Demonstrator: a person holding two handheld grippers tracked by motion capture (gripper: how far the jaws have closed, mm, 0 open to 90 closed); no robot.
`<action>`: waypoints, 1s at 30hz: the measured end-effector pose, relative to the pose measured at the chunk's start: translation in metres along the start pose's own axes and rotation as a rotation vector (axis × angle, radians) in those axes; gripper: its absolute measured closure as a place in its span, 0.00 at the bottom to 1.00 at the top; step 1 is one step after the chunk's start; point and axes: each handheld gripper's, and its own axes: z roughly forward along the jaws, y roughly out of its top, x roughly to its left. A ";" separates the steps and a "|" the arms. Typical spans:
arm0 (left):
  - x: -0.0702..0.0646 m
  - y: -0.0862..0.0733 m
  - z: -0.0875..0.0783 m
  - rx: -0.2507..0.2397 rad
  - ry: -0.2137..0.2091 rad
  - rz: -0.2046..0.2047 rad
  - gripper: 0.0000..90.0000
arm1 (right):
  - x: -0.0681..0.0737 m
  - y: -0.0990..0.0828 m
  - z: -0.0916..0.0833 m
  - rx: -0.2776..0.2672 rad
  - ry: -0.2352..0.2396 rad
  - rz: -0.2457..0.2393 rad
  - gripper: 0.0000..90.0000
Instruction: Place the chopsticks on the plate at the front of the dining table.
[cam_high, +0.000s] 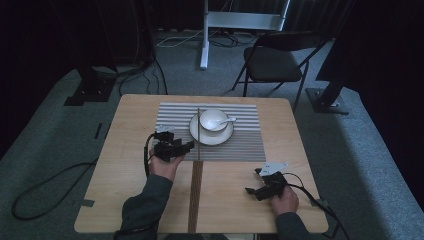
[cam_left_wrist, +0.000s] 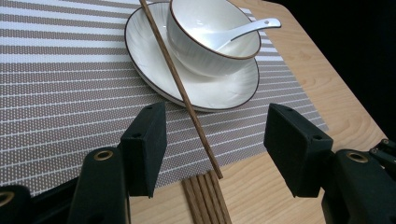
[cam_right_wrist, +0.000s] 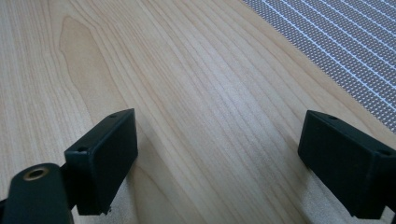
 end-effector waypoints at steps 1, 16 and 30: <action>0.000 -0.002 0.000 0.003 -0.003 0.000 0.45 | 0.000 0.000 0.000 0.000 0.000 0.000 0.13; -0.002 -0.016 -0.002 0.014 -0.003 0.007 0.44 | 0.000 0.000 0.000 -0.001 0.000 0.000 0.13; -0.004 -0.026 -0.004 0.022 -0.016 0.018 0.44 | 0.000 0.000 0.000 -0.001 0.000 0.001 0.13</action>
